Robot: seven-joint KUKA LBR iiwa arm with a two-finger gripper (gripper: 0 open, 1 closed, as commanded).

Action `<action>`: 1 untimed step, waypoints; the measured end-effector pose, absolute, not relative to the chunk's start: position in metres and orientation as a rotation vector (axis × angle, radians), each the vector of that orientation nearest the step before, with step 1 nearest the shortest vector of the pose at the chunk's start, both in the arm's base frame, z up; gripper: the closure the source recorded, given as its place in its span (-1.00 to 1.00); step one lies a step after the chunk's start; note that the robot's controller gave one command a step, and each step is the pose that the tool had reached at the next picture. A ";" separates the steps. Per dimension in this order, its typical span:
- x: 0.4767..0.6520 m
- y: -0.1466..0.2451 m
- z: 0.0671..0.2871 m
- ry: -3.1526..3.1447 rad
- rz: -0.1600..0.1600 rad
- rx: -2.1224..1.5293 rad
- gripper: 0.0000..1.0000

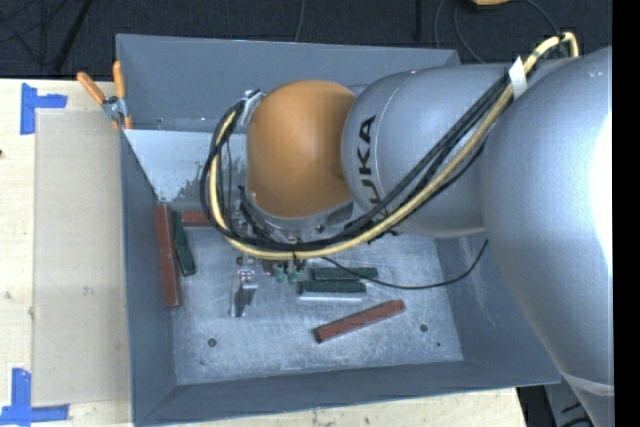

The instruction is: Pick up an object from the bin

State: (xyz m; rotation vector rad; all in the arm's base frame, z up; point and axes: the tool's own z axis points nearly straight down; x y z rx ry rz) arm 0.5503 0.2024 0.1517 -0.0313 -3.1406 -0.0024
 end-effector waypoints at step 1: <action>0.570 0.176 0.102 -3.148 -0.001 0.042 -1.00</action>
Offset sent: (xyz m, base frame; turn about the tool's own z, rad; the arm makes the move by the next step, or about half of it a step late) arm 0.0478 -0.0808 -0.0129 -0.1130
